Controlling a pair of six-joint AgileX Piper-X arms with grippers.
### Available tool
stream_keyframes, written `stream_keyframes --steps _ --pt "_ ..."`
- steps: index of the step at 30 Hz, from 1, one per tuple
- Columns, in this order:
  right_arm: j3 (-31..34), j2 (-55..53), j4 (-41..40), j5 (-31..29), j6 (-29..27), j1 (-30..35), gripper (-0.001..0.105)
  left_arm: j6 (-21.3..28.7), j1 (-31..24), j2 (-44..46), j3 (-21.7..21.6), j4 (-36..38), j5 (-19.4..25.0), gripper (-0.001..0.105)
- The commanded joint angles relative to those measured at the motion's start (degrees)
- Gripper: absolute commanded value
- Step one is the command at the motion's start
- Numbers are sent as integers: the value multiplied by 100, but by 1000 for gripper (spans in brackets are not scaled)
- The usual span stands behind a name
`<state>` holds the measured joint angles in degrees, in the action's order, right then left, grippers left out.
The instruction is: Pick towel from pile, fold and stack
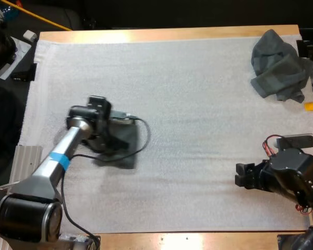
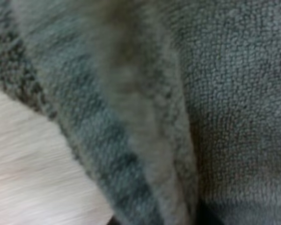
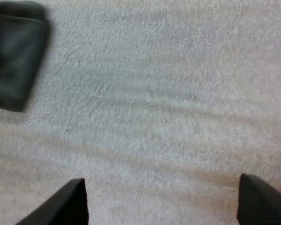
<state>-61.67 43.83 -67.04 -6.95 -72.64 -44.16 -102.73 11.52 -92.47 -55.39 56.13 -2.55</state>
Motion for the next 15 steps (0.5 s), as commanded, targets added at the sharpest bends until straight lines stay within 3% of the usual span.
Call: stream_keyframes --steps 1,4,7,15 --pt "-12 -32 -32 33 -21 1 64 456 -503 110 -20 326 990 0" --pt "-11 -32 -31 61 -20 2 64 692 -897 131 -24 426 1585 0" --pt "-13 -35 -12 130 -25 -1 64 813 -1217 144 -29 464 1905 0" --pt "-18 -41 67 495 -5 5 64 871 -1587 186 -46 457 1965 0"
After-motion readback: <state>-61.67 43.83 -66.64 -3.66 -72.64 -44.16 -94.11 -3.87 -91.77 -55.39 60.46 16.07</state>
